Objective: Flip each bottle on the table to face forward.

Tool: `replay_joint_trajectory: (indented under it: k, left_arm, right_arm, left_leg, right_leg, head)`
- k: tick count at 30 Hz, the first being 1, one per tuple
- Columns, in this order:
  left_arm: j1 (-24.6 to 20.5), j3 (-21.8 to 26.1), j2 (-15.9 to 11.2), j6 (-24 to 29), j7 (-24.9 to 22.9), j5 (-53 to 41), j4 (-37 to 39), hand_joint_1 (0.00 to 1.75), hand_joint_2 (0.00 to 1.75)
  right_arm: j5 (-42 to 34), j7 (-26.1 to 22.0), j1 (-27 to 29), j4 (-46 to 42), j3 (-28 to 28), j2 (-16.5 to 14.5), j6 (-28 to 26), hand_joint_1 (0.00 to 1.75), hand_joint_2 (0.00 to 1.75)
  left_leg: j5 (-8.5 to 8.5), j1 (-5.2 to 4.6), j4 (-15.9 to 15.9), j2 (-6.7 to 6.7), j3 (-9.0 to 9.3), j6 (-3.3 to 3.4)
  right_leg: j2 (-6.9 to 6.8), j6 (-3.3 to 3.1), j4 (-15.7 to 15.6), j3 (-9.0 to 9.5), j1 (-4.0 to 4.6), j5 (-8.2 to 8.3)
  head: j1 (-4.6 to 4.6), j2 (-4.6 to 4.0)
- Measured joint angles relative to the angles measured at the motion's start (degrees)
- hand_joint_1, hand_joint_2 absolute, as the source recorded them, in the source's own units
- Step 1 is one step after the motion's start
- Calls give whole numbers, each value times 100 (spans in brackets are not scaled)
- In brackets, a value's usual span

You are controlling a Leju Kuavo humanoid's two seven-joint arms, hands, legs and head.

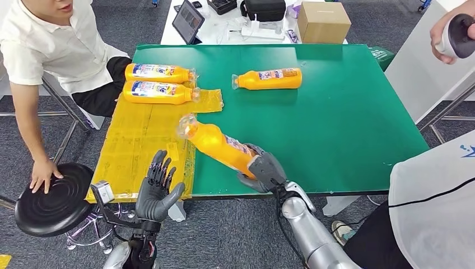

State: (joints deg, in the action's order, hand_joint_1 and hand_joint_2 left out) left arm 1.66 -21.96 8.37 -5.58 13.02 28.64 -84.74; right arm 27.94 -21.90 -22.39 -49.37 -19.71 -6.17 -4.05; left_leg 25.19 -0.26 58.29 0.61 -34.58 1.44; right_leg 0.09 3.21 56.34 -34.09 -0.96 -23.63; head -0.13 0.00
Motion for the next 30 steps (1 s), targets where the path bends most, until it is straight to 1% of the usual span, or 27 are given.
replay_joint_trajectory:
  k: [4,9,12,16,23,30]
  left_arm:
    - [-160,-46,8,-7,18,-33,60,0,175]
    - [-368,-143,40,208,116,-158,196,0,175]
    - [-441,-181,63,327,123,-165,285,0,175]
    - [-501,-223,87,344,122,-125,374,0,175]
    - [-576,-252,107,339,115,-60,465,0,175]
    - [-674,-260,150,350,144,145,522,0,175]
  right_arm:
    - [-77,16,-104,95,-238,-154,-18,175,175]
    - [-183,-39,-275,297,-493,-318,-100,175,175]
    - [-172,-47,-338,372,-663,-406,-113,175,175]
    - [-126,-48,-365,449,-880,-516,-116,175,175]
    - [-105,-53,-409,582,-1100,-620,-119,175,175]
    - [-121,-184,-444,699,-1374,-707,-124,175,175]
  left_leg:
    - [-1,0,0,-1,0,0]
    - [-1,0,0,-1,-1,0]
    - [-1,0,0,-1,-1,0]
    - [-1,0,0,-2,-3,-1]
    - [-1,0,0,-1,-5,0]
    - [-1,0,0,-1,-5,0]
  right_leg:
    - [0,0,1,0,0,0]
    - [0,0,1,0,-1,0]
    - [0,0,1,-1,0,0]
    - [1,0,1,-5,0,0]
    - [0,0,1,-5,0,0]
    - [0,0,1,-6,0,0]
  head:
    - [1,0]
    - [1,0]
    - [1,0]
    - [1,0]
    - [1,0]
    - [1,0]
